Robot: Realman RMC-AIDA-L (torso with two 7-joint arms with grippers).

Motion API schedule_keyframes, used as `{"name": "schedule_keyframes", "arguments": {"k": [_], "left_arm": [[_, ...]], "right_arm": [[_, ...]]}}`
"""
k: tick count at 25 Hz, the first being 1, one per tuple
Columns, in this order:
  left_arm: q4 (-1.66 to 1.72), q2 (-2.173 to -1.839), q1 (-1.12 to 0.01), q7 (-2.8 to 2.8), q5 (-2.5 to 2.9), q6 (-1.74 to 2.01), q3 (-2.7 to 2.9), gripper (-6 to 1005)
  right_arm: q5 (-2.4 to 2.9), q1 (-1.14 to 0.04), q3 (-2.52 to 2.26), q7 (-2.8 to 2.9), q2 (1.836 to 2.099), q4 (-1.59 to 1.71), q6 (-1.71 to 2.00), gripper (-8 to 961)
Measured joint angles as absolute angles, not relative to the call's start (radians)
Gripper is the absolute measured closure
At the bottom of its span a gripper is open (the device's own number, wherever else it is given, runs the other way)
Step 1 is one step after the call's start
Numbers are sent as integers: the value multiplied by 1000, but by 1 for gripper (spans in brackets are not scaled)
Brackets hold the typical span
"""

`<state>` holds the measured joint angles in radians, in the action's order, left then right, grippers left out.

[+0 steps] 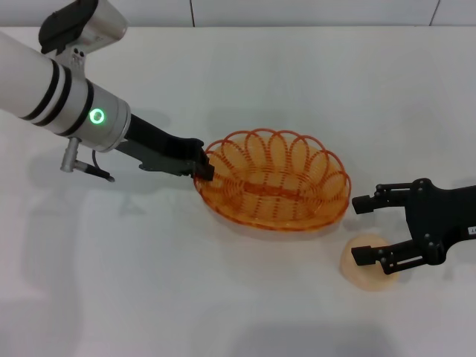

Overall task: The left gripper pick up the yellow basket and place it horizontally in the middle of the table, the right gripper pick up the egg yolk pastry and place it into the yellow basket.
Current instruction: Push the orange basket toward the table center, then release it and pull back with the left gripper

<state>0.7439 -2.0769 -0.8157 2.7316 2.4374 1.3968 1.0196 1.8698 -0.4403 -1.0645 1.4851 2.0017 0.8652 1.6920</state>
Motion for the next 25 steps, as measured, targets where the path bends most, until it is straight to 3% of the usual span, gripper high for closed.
{"name": "schedule_keyframes", "arguments": {"k": [3,19,25], "left_arm": [[744,-2077,-816,2731,2430,1397,1020,916],[764,-2063,-805,2680,2318,1438,1013,565],[869,-2052,-766,2648,2285,1444,1009,330]], "right_arm": [[1870,-441,-1065,1486,2001,865,1692,111],[1870,-441,-1054,1483,1999,865,1692,112],[1870,-436,-1050,1490,1999,866,1693,113]]}}
